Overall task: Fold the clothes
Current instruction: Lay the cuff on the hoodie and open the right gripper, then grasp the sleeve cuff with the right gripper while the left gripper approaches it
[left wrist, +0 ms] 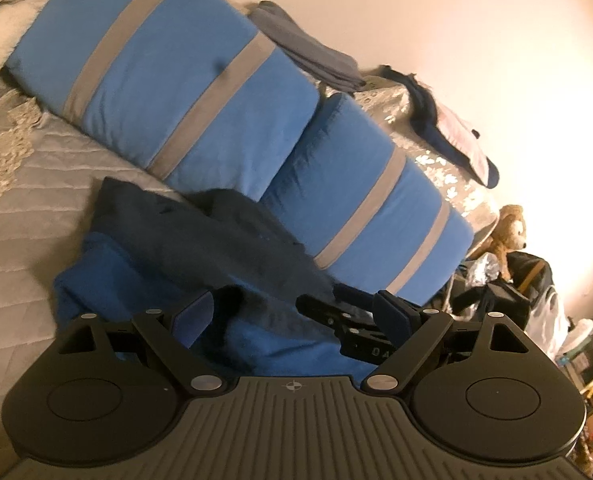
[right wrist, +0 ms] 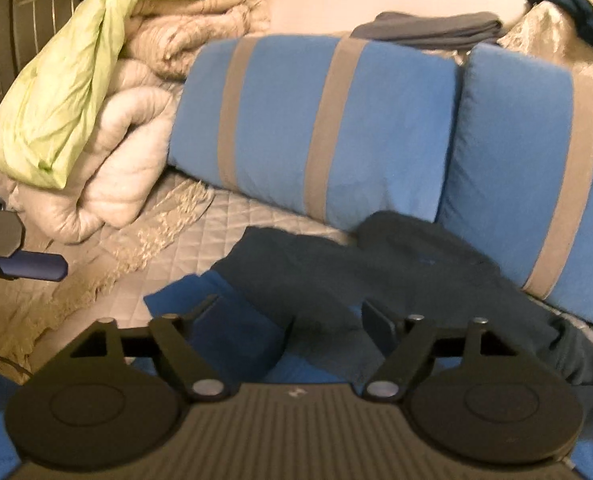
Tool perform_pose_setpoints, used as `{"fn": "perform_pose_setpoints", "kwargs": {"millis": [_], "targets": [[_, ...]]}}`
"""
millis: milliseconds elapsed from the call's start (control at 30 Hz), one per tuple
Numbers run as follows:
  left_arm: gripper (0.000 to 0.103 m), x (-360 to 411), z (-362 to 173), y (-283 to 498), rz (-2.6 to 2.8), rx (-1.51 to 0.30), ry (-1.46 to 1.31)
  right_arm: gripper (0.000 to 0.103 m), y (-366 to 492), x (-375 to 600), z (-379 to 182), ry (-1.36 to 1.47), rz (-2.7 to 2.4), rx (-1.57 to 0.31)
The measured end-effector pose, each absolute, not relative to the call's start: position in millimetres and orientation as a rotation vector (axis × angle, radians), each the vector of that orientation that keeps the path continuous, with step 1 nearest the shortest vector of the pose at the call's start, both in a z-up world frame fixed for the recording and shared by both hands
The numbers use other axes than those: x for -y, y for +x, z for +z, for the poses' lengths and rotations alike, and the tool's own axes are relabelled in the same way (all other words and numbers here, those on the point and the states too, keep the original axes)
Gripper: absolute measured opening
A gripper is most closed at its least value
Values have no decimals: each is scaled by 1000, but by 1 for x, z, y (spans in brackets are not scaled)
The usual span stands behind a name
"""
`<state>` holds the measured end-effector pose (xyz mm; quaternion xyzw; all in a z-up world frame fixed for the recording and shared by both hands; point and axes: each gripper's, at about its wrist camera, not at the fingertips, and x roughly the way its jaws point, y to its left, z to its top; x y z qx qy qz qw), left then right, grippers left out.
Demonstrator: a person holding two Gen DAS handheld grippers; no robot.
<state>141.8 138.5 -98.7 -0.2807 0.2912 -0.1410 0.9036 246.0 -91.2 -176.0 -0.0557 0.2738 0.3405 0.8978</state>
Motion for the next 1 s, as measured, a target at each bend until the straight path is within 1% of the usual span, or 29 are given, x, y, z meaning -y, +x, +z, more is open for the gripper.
{"fn": "perform_pose_setpoints", "kwargs": {"millis": [67,167,300,467,600,800,867,1000], "targets": [[88,-132,-91,147,-304,-586,-580,90,247,97,-173,-112,679,-558],[88,-121,-85,163,-309,-565,-598,99,248,106,-172,-110,631,-544],[88,-106,-82,189,-307,-543,-638,103,254,116,-184,-85,551,-548],[88,-96,-101,224,-244,-493,-679,103,265,122,-210,-20,423,-549],[88,-99,-133,243,-172,-465,-695,103,272,127,-232,-4,351,-532],[88,-122,-189,255,-107,-549,-782,103,272,136,-252,29,335,-469],[88,-128,-195,257,-85,-593,-791,103,270,136,-254,17,363,-453],[88,-132,-194,255,-105,-594,-759,103,270,134,-255,-29,429,-444]]}}
